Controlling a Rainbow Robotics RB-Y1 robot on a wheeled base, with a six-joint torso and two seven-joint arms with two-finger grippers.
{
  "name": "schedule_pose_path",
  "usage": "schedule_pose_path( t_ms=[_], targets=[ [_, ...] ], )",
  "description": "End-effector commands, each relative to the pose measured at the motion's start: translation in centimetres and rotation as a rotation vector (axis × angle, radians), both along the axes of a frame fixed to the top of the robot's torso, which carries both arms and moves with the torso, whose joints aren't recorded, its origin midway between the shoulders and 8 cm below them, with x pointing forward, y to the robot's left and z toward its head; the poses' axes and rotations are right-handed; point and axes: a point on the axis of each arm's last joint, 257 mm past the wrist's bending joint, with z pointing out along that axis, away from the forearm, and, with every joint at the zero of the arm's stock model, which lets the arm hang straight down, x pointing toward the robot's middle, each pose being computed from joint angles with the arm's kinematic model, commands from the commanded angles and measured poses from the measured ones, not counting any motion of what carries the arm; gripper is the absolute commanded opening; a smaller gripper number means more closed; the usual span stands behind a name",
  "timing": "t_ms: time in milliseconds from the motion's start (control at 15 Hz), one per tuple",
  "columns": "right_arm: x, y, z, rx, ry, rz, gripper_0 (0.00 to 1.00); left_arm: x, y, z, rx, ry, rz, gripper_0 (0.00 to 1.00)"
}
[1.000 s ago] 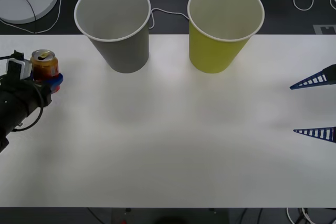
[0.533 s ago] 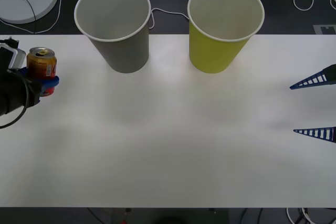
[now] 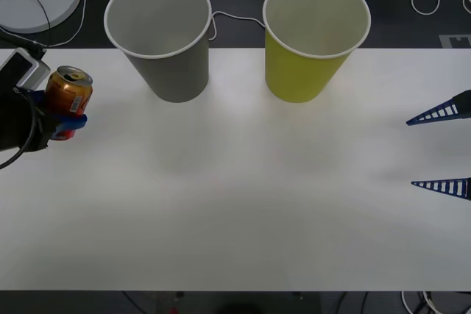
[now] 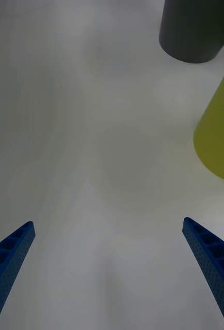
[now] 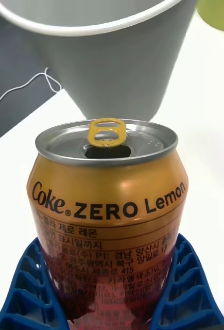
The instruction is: Put the can into the green bin and the plastic bottle into the gray bin
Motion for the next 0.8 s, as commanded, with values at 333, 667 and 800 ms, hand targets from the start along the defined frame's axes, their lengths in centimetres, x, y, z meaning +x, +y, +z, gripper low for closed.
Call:
schedule_pose_path(
  t_ms=[333, 667, 800],
  targets=[
    [0.0, 0.0, 0.0, 0.0, 0.0, 0.0, 1.0, -1.9, -3.1, 4.3, 0.08, 0.134, -0.135, 0.0],
    [0.0, 0.0, 0.0, 0.0, 0.0, 0.0, 1.0, -1.0, -7.6, 7.7, 0.121, 0.121, -0.187, 0.0],
    [0.0, 0.0, 0.0, 0.0, 0.0, 0.0, 1.0, -0.9, -9.9, 8.8, 0.132, 0.126, -0.23, 0.0]
  ],
)
